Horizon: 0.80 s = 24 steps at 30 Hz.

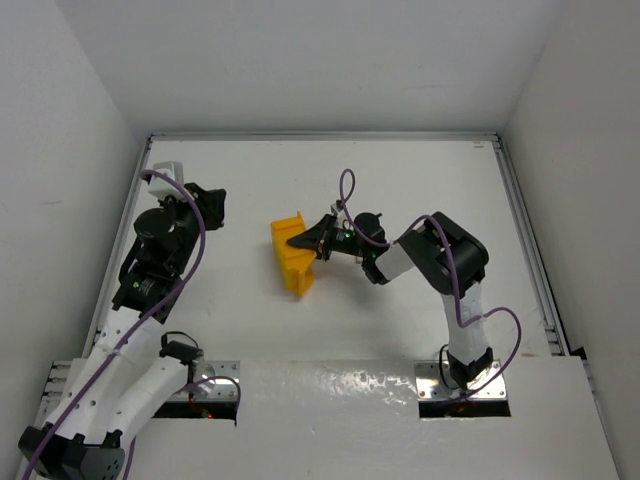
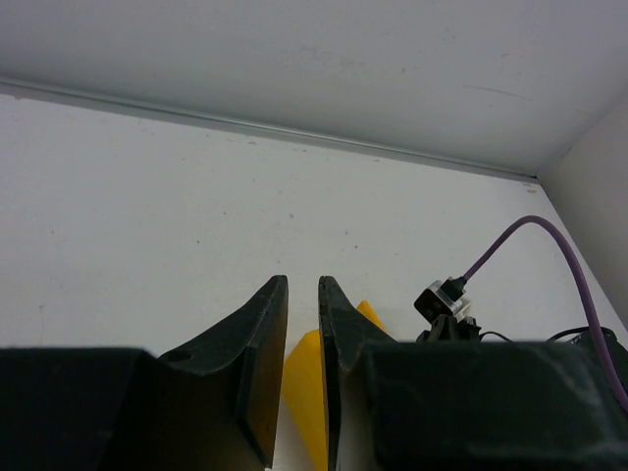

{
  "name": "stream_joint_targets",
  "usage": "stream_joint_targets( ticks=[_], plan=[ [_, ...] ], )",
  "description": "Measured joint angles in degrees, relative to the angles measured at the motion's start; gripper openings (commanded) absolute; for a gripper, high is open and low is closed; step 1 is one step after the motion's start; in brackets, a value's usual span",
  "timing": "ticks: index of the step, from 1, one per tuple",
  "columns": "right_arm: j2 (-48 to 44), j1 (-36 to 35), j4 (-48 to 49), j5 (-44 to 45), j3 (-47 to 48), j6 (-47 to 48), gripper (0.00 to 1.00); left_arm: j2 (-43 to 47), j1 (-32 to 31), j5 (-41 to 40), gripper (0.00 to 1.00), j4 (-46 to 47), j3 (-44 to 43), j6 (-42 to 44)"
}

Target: Build the wood block tower

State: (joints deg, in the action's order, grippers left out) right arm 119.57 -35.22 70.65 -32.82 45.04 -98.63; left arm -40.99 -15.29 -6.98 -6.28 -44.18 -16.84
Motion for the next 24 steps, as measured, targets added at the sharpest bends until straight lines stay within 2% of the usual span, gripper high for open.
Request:
stream_joint_targets(
  ticks=[5, 9, 13, 17, 20, 24],
  plan=[
    [-0.74, -0.72, 1.18, 2.49, -1.9, 2.08, 0.0, -0.11, 0.0, 0.15, 0.17, -0.02, 0.09, 0.0],
    [2.23, -1.64, 1.11, 4.66, 2.36, 0.98, 0.0, -0.44, 0.0, 0.59, 0.17, 0.0, 0.09, 0.0],
    [-2.01, -2.34, 1.31, 6.84, -3.06, 3.41, 0.0, -0.5, 0.0, 0.66, 0.17, -0.02, 0.15, 0.0],
    [0.15, -2.23, 1.31, 7.91, 0.5, 2.51, 0.0, -0.66, 0.0, 1.2, 0.17, -0.02, 0.15, 0.02],
    [-2.47, -2.51, 2.62, 10.29, -5.44, 3.93, 0.0, -0.63, 0.0, 1.16, 0.17, -0.07, 0.15, 0.02],
    [-2.34, -2.75, 2.16, 10.64, -3.96, 3.85, 0.0, -0.79, 0.0, 1.73, 0.17, 0.0, 0.15, 0.02]
  ],
)
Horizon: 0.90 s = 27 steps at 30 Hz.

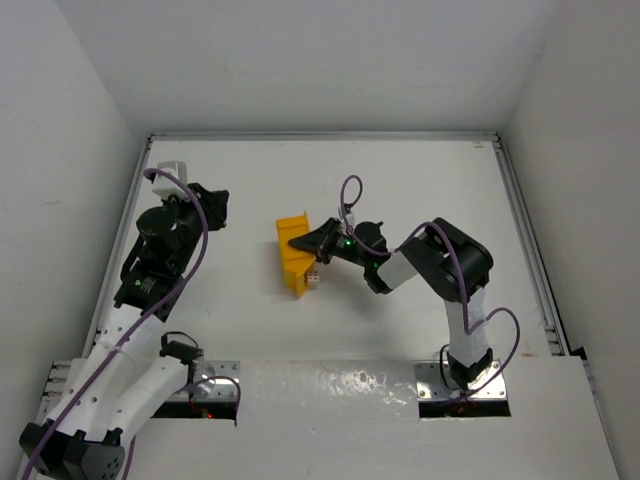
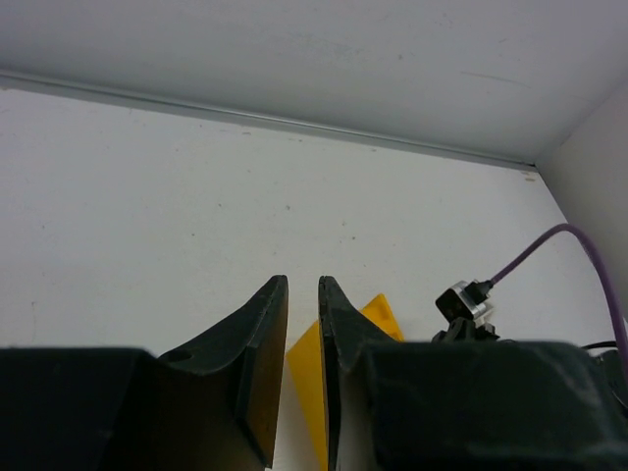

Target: Build the wood block tower

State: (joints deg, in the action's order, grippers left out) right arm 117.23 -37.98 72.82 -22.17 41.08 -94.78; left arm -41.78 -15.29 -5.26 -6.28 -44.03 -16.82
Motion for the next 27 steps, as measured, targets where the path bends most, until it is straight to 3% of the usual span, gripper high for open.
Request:
stream_joint_targets(
  ticks=[9, 14, 18, 27],
  plan=[
    [-1.68, -1.66, -0.9, 2.97, -0.48, 0.79, 0.0, -0.11, 0.0, 0.26, 0.18, -0.04, 0.02, 0.0],
    [-0.46, -2.03, -1.16, 2.91, 1.88, -0.96, 0.0, -0.24, -0.02, 1.11, 0.28, 0.04, 0.02, 0.07],
    [-4.39, -2.27, -1.03, 3.85, -4.74, 0.35, 0.0, -0.28, -0.02, 1.51, 0.35, 0.02, 0.09, 0.02],
    [-2.91, -3.02, -0.92, 3.85, 0.39, 0.0, 0.0, -1.57, -0.02, 2.16, 0.56, 0.07, 0.11, -0.02]
  ],
)
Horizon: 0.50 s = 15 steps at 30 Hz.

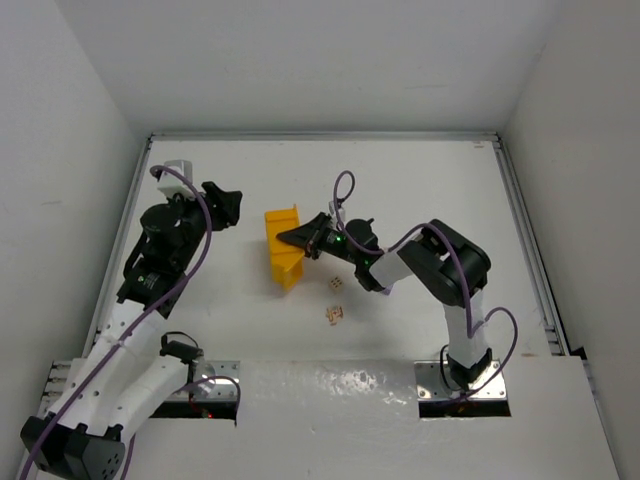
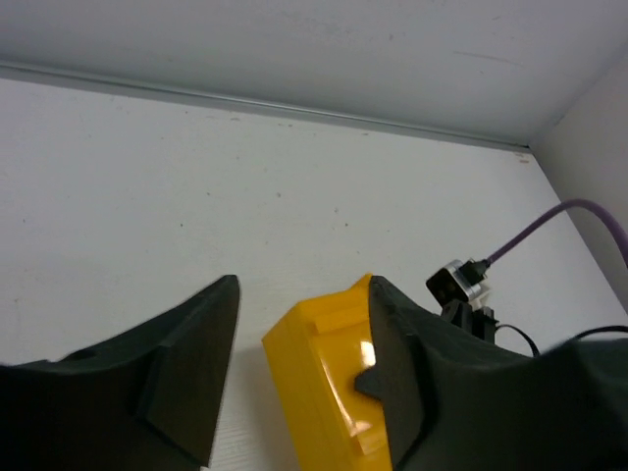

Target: Build the wood block tower

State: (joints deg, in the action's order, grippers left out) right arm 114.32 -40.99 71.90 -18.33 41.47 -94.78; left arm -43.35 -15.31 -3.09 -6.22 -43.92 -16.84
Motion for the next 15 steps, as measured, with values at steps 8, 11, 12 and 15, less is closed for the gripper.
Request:
stream_joint_targets(
  ticks=[8, 11, 12, 15],
  plan=[
    [-1.16, -0.37, -0.61, 0.44, -1.88, 0.81, 0.0, -0.15, 0.0, -0.07, 0.6, -0.2, 0.0, 0.02],
    [-0.52, -0.46, 0.13, 0.44, 0.83, -0.2, 0.0, -0.15, 0.0, -0.11, 0.61, -0.26, 0.0, 0.02],
    [-1.84, -0.52, 0.39, 0.87, -0.9, 0.42, 0.0, -0.09, 0.0, -0.22, 0.61, -0.33, 0.0, 0.04],
    [-3.85, -0.55, 0.44, 1.18, -4.26, 1.03, 0.0, -0.02, 0.0, -0.2, 0.61, -0.33, 0.0, 0.02]
  ],
)
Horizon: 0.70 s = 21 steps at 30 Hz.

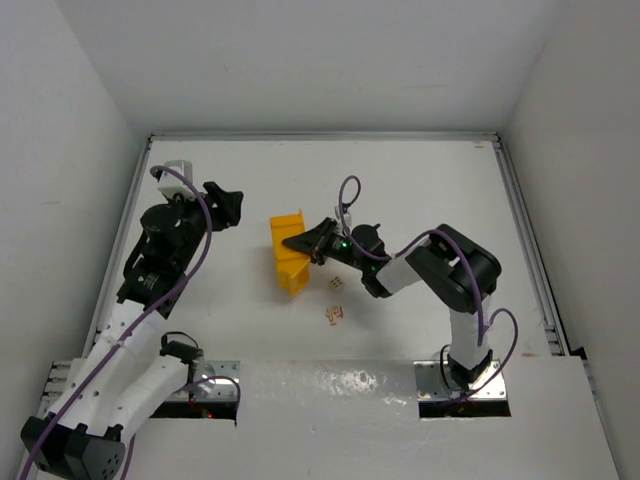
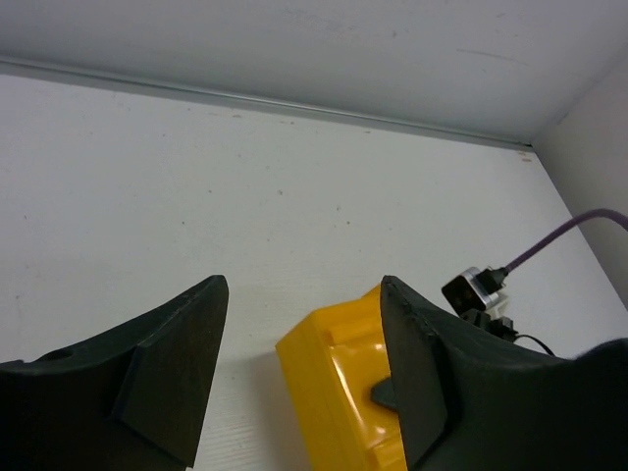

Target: Build the wood block tower

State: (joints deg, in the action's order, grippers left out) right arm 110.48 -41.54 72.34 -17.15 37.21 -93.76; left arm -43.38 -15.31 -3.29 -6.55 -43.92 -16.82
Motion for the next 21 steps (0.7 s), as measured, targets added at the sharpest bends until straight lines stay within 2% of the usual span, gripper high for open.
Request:
stream_joint_targets(
  ticks=[3, 7, 14, 21],
  plan=[
    [2.71, -0.28, -0.17, -0.11, 3.8, -1.18, 0.0, 0.0, 0.0, 0.04, 0.61, -0.07, 0.0, 0.0],
    [0.48, -0.57, -0.42, 0.42, 2.25, -0.59, 0.0, 0.09, 0.0, 0.02, 0.62, -0.11, 0.0, -0.02],
    [0.81, -1.79, -0.24, 4.04, 9.94, 0.07, 0.0, -0.11, 0.0, -0.44, 0.61, -0.11, 0.0, -0.02],
    [-1.03, -1.77, -0.52, 6.54, 6.64, -1.18, 0.0, -1.22, 0.04, -2.23, 0.61, -0.11, 0.0, 0.02]
  ],
)
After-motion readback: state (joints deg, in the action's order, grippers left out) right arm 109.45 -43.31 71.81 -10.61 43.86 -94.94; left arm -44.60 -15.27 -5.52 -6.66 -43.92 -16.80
